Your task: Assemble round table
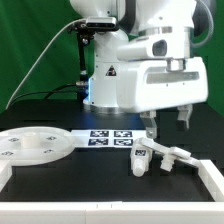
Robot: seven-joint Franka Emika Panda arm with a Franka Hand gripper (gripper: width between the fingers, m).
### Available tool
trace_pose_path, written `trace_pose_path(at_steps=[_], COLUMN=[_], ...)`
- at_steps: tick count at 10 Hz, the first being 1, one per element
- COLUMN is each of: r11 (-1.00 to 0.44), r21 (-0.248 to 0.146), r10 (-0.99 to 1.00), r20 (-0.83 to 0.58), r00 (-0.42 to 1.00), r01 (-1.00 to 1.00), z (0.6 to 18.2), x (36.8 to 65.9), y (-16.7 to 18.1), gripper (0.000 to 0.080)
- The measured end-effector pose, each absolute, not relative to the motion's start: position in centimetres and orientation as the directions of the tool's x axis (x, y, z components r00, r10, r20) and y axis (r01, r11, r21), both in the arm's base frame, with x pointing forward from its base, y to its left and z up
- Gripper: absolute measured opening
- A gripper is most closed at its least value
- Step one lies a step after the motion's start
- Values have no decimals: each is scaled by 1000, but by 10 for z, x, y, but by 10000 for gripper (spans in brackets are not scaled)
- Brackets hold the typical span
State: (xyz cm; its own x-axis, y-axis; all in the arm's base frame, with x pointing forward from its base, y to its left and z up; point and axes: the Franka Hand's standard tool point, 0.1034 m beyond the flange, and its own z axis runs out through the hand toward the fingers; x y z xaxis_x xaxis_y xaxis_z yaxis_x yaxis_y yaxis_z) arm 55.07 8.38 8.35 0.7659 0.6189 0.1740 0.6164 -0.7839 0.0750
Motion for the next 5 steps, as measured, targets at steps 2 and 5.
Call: trace_pose_path(at_steps=[2,5], r11=[-785,-783], r21=[71,66], r10=[615,619], r20=[196,193], r00=[763,761], r01=[615,619], z=[64,52], x=[548,545], y=[94,94], gripper=[650,650])
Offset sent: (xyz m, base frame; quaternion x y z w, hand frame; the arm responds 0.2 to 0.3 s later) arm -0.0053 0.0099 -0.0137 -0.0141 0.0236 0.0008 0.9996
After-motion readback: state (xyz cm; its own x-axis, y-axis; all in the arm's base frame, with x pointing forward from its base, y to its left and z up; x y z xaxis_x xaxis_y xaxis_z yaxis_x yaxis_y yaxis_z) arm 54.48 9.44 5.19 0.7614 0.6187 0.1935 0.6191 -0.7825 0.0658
